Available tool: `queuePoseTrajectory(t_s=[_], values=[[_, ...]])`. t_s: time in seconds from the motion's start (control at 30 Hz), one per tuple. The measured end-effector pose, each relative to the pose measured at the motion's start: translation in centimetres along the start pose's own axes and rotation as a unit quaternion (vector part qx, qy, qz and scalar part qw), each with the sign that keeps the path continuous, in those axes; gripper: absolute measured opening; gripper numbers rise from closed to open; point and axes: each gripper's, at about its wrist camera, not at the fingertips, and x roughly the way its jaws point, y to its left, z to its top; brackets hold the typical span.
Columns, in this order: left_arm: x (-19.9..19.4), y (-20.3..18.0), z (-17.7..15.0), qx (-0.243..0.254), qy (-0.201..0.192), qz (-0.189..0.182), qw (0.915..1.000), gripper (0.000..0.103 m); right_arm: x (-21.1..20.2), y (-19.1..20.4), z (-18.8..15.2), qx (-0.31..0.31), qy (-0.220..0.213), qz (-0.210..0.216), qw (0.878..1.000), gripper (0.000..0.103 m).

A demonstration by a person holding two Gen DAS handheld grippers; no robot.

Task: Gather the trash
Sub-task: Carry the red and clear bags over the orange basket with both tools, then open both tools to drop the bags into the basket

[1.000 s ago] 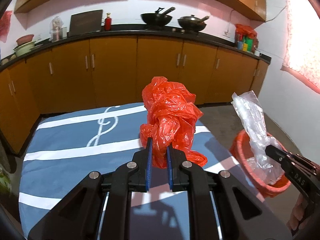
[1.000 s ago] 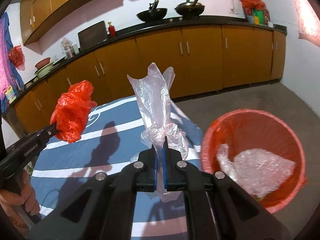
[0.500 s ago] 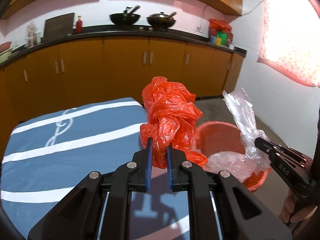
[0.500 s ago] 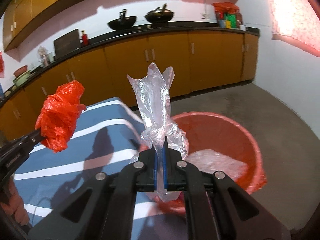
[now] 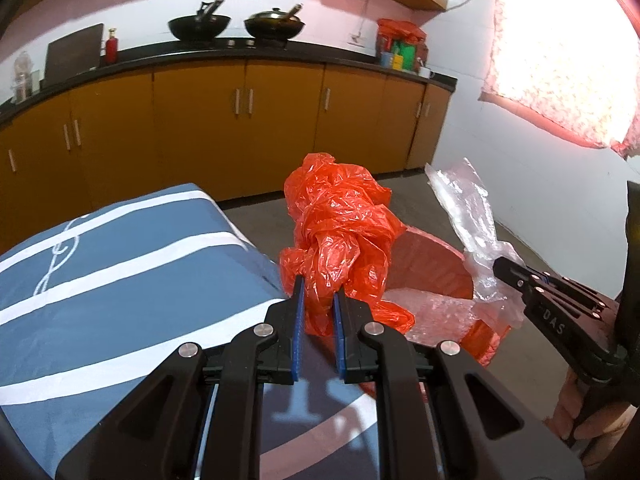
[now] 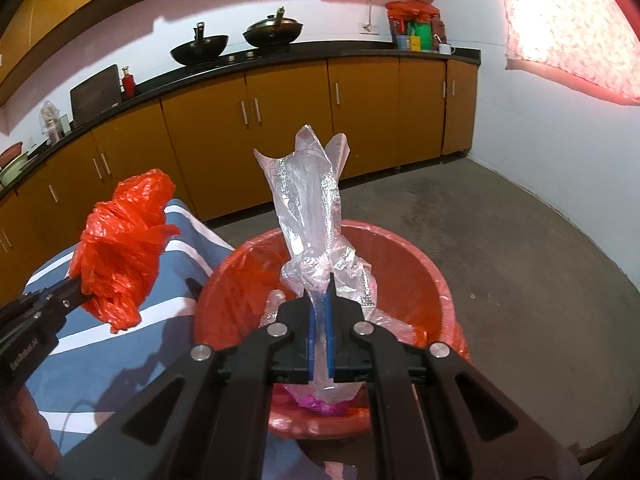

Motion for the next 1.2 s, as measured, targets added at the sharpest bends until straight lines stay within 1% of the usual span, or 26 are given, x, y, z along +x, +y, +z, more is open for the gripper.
queuePoseTrajectory(t_s=[0.3, 0.7, 0.93, 0.97, 1.03, 1.07, 1.1, 1.2], values=[[3.0, -2.1, -0.2, 0.017, 0.019, -0.014, 0.9996, 0.013, 1.9, -2.0, 0.0, 0.015, 0.017, -0.009, 1.0, 0.006], [5.8, -4.0, -0.5, 0.037, 0.037, -0.029, 0.9982, 0.013, 4.0, -2.8, -0.2, 0.026, 0.028, -0.014, 0.999, 0.006], [7.1, -4.6, -0.5, 0.042, 0.047, -0.033, 0.9975, 0.013, 4.7, -2.9, 0.3, 0.033, 0.025, -0.011, 0.999, 0.007], [7.3, -4.7, -0.4, 0.043, 0.049, -0.036, 0.9973, 0.013, 4.7, -3.1, 0.3, 0.034, 0.024, -0.01, 0.999, 0.01], [7.6, -4.9, -0.5, 0.043, 0.053, -0.038, 0.997, 0.015, 4.7, -3.2, 0.3, 0.04, 0.02, -0.008, 0.999, 0.011], [7.7, -4.9, -0.5, 0.041, 0.053, -0.037, 0.9971, 0.015, 4.6, -3.3, 0.0, 0.042, 0.02, -0.005, 0.999, 0.016], [7.8, -4.8, -0.6, 0.038, 0.054, -0.036, 0.9972, 0.019, 4.6, -3.4, -0.1, 0.044, 0.02, -0.001, 0.999, 0.022], [7.9, -4.5, -0.7, 0.028, 0.058, -0.036, 0.9973, 0.024, 4.5, -3.5, -0.3, 0.042, 0.018, 0.0, 0.999, 0.025]])
